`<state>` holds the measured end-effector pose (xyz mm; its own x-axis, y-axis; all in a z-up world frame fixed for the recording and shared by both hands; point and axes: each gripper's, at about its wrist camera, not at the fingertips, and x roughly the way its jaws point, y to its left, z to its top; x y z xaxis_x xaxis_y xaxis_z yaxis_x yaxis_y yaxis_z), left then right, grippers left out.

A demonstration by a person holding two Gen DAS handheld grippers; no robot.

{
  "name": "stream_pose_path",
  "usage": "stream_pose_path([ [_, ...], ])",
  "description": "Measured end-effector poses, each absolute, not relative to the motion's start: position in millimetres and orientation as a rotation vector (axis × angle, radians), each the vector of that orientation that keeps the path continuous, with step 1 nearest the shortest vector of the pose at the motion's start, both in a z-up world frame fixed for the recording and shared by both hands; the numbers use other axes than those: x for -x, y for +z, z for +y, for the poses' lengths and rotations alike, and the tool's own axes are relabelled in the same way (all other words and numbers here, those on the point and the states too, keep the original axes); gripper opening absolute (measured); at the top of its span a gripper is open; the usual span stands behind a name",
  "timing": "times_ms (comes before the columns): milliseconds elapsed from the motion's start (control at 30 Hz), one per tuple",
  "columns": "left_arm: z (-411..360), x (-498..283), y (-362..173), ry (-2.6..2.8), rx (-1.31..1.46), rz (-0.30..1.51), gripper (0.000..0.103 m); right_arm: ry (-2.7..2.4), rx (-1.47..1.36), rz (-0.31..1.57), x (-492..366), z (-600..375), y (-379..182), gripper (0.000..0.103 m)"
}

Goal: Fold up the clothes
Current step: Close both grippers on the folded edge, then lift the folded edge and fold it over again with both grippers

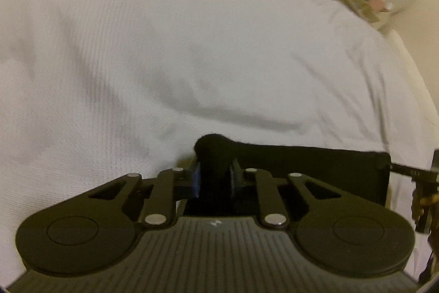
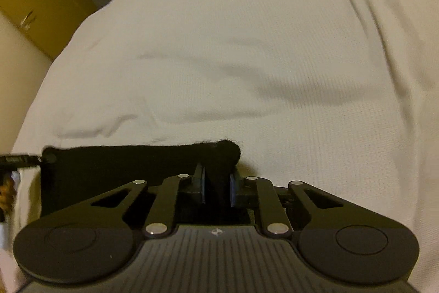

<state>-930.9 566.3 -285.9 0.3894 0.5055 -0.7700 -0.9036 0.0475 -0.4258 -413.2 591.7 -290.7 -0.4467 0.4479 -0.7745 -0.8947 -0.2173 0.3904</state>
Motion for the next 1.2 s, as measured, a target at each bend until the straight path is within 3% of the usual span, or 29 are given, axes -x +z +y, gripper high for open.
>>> stream_pose_path([
  [267, 460.4, 919.8, -207.6, 1.132, 0.795, 0.412, 0.015, 1.945, 0.475, 0.783, 412.5, 482.1, -215.8, 0.014],
  [467, 321.8, 915.5, -175.2, 1.164, 0.770, 0.450, 0.015, 1.927, 0.544, 0.737, 399.1, 343.0, -178.9, 0.013],
  [567, 256.7, 918.6, -191.6, 1.184, 0.902, 0.512, 0.016, 1.860, 0.687, 0.847, 396.8, 278.9, -187.7, 0.013],
  [633, 218.3, 921.0, -212.4, 1.190, 1.035, 0.561, 0.019, 1.730, 0.828, 1.022, 393.5, 250.2, -215.3, 0.019],
  [767, 161.8, 919.9, -236.2, 1.193, 1.264, 0.599, 0.019, 1.494, 1.004, 1.263, 391.2, 208.7, -257.8, 0.019],
  [833, 155.2, 912.0, -235.5, 1.214, 1.280, 0.569, 0.034, 1.464, 0.901, 1.329, 390.6, 205.1, -258.8, 0.026],
  [867, 157.7, 907.8, -234.6, 1.232, 1.279, 0.547, 0.038, 1.453, 0.826, 1.366, 390.2, 206.6, -258.1, 0.038],
  [900, 161.1, 907.1, -235.0, 1.252, 1.286, 0.514, 0.043, 1.441, 0.750, 1.402, 389.8, 208.0, -257.3, 0.044],
  [967, 173.1, 912.7, -241.0, 1.284, 1.332, 0.403, 0.044, 1.395, 0.575, 1.495, 390.3, 216.6, -257.2, 0.057],
  [1133, 204.8, 931.0, -267.0, 1.400, 1.501, 0.148, 0.057, 1.221, 0.222, 1.715, 391.1, 228.4, -278.0, 0.066],
  [1200, 212.0, 935.7, -279.2, 1.427, 1.551, 0.084, 0.056, 1.153, 0.147, 1.760, 378.8, 227.1, -289.4, 0.067],
])
